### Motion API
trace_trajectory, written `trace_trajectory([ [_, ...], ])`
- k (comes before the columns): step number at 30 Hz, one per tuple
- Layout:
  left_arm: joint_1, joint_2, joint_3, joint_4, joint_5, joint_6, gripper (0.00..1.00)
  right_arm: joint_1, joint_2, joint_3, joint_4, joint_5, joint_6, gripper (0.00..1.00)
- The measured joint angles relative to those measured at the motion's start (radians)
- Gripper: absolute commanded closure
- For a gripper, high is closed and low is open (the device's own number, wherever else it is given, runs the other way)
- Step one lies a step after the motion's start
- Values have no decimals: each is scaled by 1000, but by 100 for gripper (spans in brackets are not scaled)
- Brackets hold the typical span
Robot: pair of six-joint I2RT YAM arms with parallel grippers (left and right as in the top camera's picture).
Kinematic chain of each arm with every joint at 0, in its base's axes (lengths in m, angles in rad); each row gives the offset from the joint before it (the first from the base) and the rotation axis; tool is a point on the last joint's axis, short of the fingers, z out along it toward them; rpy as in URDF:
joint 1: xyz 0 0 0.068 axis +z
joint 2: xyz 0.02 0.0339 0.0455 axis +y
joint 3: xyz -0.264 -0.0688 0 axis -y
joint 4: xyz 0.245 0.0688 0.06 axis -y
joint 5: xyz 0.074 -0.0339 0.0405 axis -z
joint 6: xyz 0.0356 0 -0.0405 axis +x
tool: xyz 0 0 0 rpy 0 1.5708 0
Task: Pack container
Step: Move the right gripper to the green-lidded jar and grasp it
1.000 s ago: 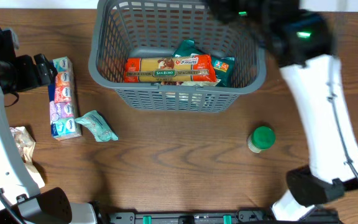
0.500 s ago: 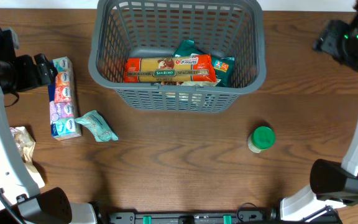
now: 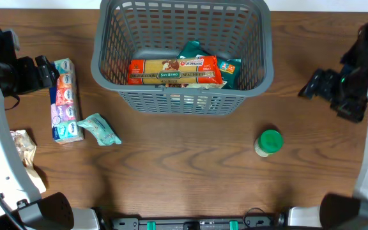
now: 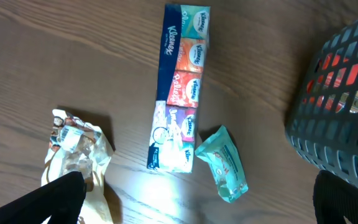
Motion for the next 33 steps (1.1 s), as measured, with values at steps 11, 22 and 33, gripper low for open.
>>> trace_trajectory([
  [11, 0, 0, 0, 0, 0, 0, 1, 120, -238, -623, 484, -11, 34, 1],
  [22, 0, 0, 0, -3, 0, 0, 1, 316, -237, -879, 809, 57, 106, 1],
  [33, 0, 0, 0, -2, 0, 0, 1, 320, -237, -894, 764, 139, 143, 1],
])
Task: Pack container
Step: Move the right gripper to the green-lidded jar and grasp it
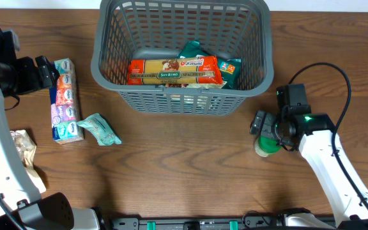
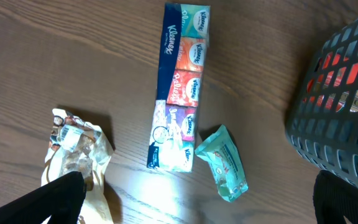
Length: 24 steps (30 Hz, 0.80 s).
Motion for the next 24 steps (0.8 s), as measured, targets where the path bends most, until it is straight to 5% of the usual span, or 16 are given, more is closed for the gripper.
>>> trace_trajectory([
  [24, 0, 0, 0, 1, 0, 0, 1, 0, 1, -154, 96, 28, 63, 4],
])
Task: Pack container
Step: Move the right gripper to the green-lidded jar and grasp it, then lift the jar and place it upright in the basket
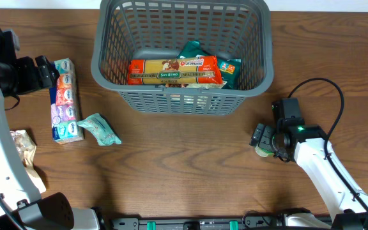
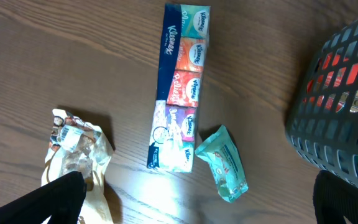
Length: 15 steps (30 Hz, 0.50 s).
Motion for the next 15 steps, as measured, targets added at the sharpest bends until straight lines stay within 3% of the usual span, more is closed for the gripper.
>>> trace_trajectory([
  [6, 0, 0, 0, 0, 0, 0, 1, 0, 0, 0, 0, 1, 7, 21],
  [15, 0, 0, 0, 2, 0, 0, 1, 0, 0, 0, 0, 1, 10, 33],
])
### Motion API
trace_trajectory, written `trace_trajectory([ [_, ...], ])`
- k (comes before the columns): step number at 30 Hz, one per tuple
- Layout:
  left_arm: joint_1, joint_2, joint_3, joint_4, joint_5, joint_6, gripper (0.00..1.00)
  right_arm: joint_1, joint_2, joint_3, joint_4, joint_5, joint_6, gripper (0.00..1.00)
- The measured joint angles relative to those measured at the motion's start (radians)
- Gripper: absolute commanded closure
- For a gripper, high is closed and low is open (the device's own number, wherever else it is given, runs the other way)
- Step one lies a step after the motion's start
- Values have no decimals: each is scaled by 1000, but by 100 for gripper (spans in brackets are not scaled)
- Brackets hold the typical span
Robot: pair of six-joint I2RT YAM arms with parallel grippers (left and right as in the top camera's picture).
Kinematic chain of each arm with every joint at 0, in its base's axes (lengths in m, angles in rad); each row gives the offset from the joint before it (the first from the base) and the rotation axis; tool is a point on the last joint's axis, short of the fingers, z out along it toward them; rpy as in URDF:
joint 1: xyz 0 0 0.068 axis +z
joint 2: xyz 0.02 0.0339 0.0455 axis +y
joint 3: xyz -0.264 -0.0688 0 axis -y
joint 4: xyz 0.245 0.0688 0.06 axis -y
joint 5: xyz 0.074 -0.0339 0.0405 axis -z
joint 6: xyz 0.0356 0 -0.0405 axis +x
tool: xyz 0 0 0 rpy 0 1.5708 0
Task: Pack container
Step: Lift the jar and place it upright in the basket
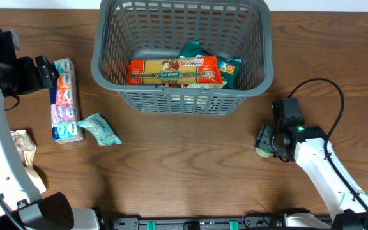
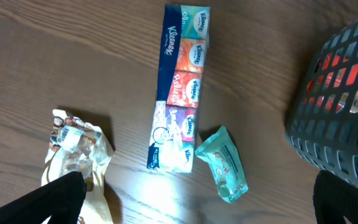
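Note:
A grey basket at the back middle holds a spaghetti pack and teal packets. A strip of tissue packs and a teal wipes packet lie left of it. My left gripper hangs open above them, with nothing between its fingers. My right gripper is down over the green-lidded jar, hiding nearly all of it. Whether its fingers grip the jar does not show.
A crumpled clear wrapper lies near the left table edge. The basket wall fills the right side of the left wrist view. A black cable loops behind the right arm.
The right gripper has shifted slightly right over the jar and looks a little narrower. The last green of the lid is now covered. The left arm and all packets are unchanged.
At first the right arm was held high at the far right and the green-lidded jar stood alone. Then the right gripper was beside the jar, then down around it, where it still is. The left gripper stayed open over the tissue packs throughout.

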Motion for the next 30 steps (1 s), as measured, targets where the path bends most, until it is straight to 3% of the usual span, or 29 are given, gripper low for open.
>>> trace_trajectory([
  [8, 0, 0, 0, 0, 0, 0, 1, 0, 0, 0, 0, 0, 0, 43],
  [19, 0, 0, 0, 0, 0, 0, 1, 0, -1, 1, 27, 10, 0, 92],
  [23, 0, 0, 0, 0, 0, 0, 1, 0, -1, 3, 36, 10, -1, 98],
  [30, 0, 0, 0, 0, 0, 0, 1, 0, 6, 146, -11, 51, -23, 99],
])
